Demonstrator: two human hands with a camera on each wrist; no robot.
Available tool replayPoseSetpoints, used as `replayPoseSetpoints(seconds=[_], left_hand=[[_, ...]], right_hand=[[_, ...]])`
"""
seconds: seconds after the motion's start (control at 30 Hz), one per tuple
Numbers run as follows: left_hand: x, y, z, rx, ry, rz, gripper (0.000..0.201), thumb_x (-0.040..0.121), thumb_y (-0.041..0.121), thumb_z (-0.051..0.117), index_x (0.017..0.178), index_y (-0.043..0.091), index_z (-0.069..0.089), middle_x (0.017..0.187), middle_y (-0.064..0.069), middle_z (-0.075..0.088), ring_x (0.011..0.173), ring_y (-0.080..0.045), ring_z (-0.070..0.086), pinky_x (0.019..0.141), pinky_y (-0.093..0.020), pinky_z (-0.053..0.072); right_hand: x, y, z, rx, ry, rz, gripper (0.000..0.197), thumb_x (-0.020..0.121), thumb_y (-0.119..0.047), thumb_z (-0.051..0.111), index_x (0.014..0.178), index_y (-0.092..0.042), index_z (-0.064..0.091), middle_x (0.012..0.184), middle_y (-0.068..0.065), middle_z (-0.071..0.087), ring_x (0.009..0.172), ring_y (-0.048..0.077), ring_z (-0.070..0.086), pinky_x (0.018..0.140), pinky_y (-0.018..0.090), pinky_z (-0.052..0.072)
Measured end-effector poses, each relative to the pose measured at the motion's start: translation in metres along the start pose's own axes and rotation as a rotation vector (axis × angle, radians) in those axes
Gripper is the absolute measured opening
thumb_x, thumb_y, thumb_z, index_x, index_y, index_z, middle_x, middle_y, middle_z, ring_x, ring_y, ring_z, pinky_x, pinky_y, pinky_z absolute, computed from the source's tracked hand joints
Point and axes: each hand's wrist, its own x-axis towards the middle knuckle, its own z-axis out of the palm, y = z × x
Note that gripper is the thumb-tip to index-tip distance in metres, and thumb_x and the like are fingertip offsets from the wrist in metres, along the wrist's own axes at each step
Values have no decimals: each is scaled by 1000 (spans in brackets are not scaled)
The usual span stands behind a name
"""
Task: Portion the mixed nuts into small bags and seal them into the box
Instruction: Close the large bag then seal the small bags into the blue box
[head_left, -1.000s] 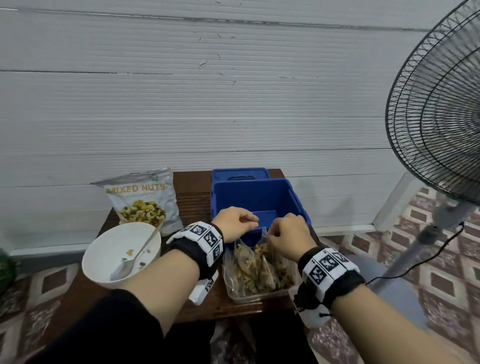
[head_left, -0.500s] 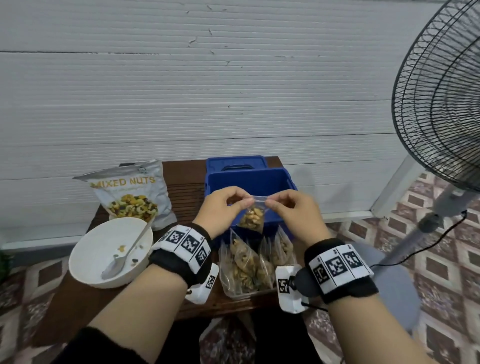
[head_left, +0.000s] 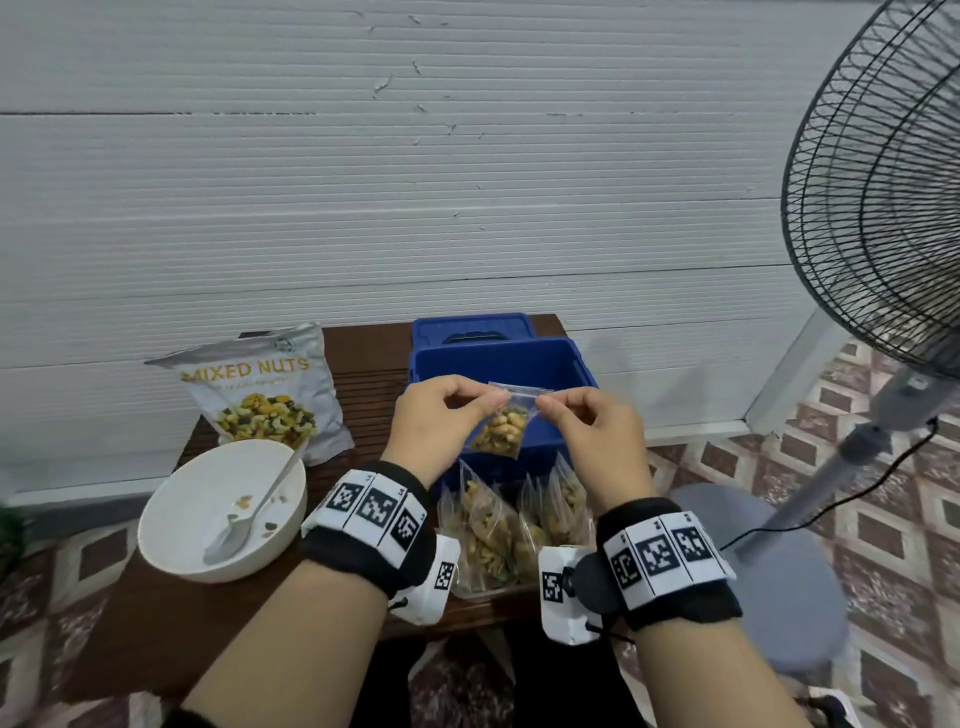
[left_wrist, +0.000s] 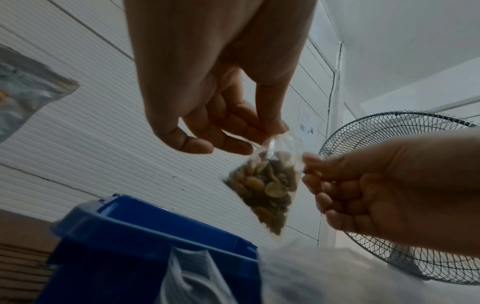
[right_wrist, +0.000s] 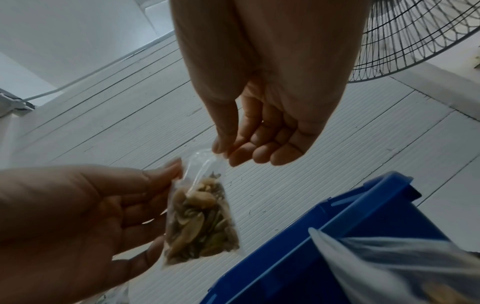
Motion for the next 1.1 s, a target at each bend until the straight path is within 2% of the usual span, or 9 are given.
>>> replayPoseSetpoints(seconds=[0.07, 0.17, 0.27, 0.4, 0.57, 0.73, 0.9, 1.03, 1.1], left_hand=[[-1, 0, 0, -40, -1, -16, 4, 81, 26, 74, 79, 28, 73, 84, 14, 72, 83, 9, 63, 71, -2, 43], [-2, 2, 1, -44, -30, -7, 6, 84, 22, 72, 82, 28, 73, 85, 15, 71, 82, 10, 62, 71, 0, 43], [-3, 2, 3, -12, -28, 12, 12, 86, 21, 70, 79, 31, 70, 83, 16, 69, 81, 9, 61, 74, -4, 44], [-3, 2, 4, 11, 27, 17, 13, 88, 22, 67, 78, 30, 68, 84, 15, 68, 84, 2, 61, 77, -12, 44], [-4, 2, 5, 49, -14, 42, 6, 90, 24, 64, 88, 22, 70, 92, 12, 69, 86, 4, 61, 72, -3, 42], [-6, 2, 7, 32, -40, 80, 5, 88, 23, 67, 89, 18, 69, 85, 10, 68, 78, 8, 59, 68, -3, 41], [-2, 6, 6, 81, -24, 128, 3, 88, 18, 67, 85, 19, 68, 83, 13, 66, 77, 16, 55, 69, -1, 38], [-1, 6, 5, 98, -74, 116, 7, 90, 19, 64, 87, 22, 69, 88, 14, 67, 81, 14, 57, 71, 0, 38], [1, 4, 4, 110, -97, 92, 12, 93, 20, 60, 91, 27, 69, 90, 18, 67, 85, 12, 58, 73, 0, 39]], right_hand=[[-2, -1, -2, 16, -13, -3, 13, 89, -19, 66, 77, -23, 67, 78, -8, 67, 77, 5, 62, 71, 20, 47], [-3, 1, -3, 14, -9, -16, 19, 91, -15, 63, 75, -26, 62, 79, -7, 66, 80, 10, 62, 76, 26, 50], [-4, 1, 0, 8, 5, -47, 19, 92, -13, 61, 77, -26, 60, 81, -5, 64, 82, 14, 61, 78, 31, 50], [-4, -2, 0, 58, -21, -78, 8, 91, -17, 61, 84, -20, 63, 85, -4, 65, 84, 11, 59, 78, 24, 48], [-4, -2, 1, 39, -91, -100, 10, 91, -17, 62, 82, -23, 63, 83, -6, 64, 80, 9, 58, 73, 20, 45], [-3, -3, 1, 19, -82, -152, 13, 90, -12, 61, 83, -22, 61, 85, -4, 62, 82, 12, 56, 76, 23, 45], [-2, -3, 2, 26, -102, -131, 3, 88, -19, 66, 85, -18, 66, 83, -7, 65, 81, 8, 59, 73, 18, 45], [1, -6, 2, -42, -50, -201, 11, 87, -12, 65, 81, -20, 62, 81, -8, 61, 77, 2, 55, 69, 11, 40], [2, -6, 1, -38, -55, -186, 10, 88, -11, 64, 81, -19, 63, 82, -7, 62, 78, 3, 55, 71, 15, 42]])
